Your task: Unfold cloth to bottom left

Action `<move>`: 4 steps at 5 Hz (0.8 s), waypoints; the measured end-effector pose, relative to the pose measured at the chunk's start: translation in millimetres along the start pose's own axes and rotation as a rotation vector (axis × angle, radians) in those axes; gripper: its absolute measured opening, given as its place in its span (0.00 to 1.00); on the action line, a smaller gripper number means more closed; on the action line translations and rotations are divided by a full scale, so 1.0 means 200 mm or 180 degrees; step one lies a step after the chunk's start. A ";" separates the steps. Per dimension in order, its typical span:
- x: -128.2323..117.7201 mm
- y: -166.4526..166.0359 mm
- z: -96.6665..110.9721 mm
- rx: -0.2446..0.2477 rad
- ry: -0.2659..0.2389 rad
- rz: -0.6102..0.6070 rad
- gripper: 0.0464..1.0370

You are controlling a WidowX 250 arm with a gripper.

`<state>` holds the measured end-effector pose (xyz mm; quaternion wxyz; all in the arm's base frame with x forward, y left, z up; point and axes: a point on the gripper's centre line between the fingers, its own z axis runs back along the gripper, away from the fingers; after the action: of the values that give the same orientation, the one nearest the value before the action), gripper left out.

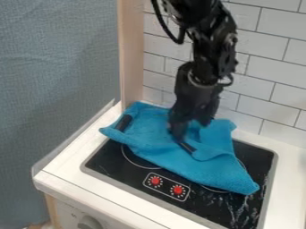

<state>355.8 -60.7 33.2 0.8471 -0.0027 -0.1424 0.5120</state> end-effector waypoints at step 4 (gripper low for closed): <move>-0.06 -0.04 -0.17 0.0070 0.0257 -0.0167 0.96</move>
<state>366.3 -70.6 -0.7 0.8653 -0.0103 -0.1025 0.4906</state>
